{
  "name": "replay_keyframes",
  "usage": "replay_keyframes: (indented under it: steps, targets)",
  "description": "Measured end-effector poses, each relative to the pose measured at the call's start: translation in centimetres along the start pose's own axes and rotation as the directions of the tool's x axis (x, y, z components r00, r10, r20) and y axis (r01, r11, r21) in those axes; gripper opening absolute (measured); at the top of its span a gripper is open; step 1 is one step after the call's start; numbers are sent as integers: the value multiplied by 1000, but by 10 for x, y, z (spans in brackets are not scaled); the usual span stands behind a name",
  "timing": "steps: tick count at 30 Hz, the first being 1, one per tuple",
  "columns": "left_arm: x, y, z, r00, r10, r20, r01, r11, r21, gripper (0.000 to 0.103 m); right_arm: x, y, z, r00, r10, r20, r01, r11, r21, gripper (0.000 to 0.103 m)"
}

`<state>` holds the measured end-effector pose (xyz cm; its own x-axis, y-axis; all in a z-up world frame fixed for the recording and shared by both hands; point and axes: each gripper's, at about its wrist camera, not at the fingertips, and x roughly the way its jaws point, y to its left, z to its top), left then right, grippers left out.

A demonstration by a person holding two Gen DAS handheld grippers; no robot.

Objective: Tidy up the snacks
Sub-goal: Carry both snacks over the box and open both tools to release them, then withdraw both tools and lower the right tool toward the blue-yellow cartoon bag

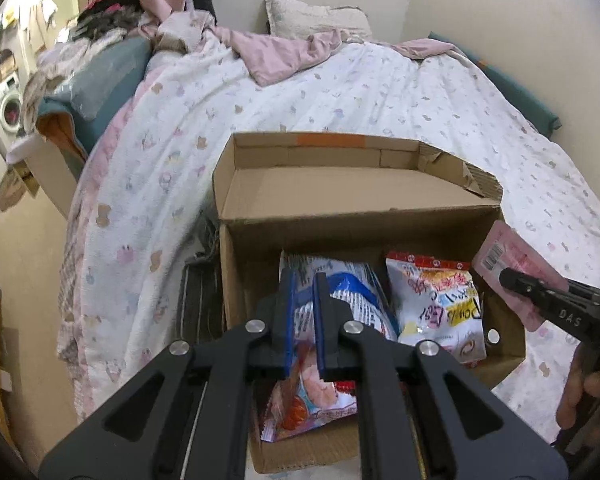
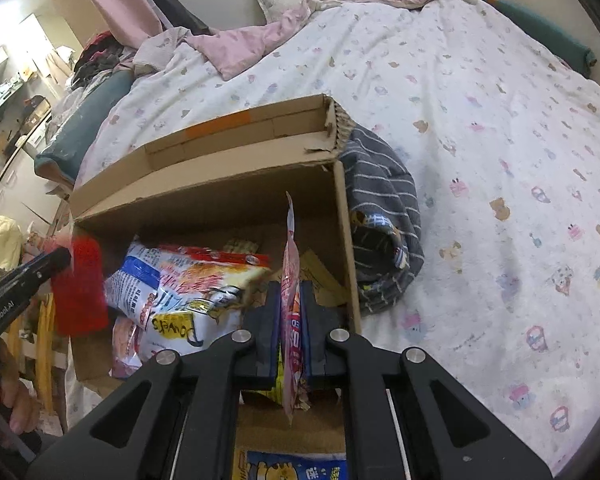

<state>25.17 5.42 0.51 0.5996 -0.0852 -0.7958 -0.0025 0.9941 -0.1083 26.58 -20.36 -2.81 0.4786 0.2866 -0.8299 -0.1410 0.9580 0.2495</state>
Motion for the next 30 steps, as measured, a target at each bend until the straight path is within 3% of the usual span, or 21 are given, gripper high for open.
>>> replay_keyframes:
  steps: [3,4,7,9,10,12,13,18,21,26,30]
  targets:
    - [2,2,-4,999,-27,-28,27,1000,-5,8,5,8,-1,999,-32,-2,32,999,-40,10]
    - [2,2,-5,999,-30,-30,30,1000,-1,15,7,10,-2,999,-30,-11,30,998,-52,13]
    - [-4,-1,-7,999,-37,-15,37,999,5,51,2,16,-3,1000,4,1,-4,997,-78,14]
    - [-10,-5,-8,999,-48,10,48,999,12,60,-5,20,-3,1000,16,27,-13,996,-90,19]
    - [-12,-7,-8,999,-45,18,44,999,19,63,-9,20,-2,999,29,43,-25,995,-92,26]
    - [-15,-12,-8,999,-43,26,42,999,34,64,-17,19,-1,996,48,73,-42,996,-82,79]
    - [-16,-13,-8,999,-41,26,40,998,37,65,-22,19,-1,993,50,105,-42,996,-74,82]
    - [-19,-5,-2,998,-70,8,70,998,0,65,-34,16,3,984,89,154,-80,995,-60,82]
    - [-28,8,3,996,-80,30,82,996,-48,65,-33,13,4,985,89,148,-83,995,-47,82]
    - [-39,13,-2,997,-71,28,72,997,-39,65,-32,14,3,985,113,130,-107,993,-50,82]
    - [-38,22,-10,999,-41,-4,41,997,-61,66,-24,25,-7,961,277,11,-277,961,7,82]
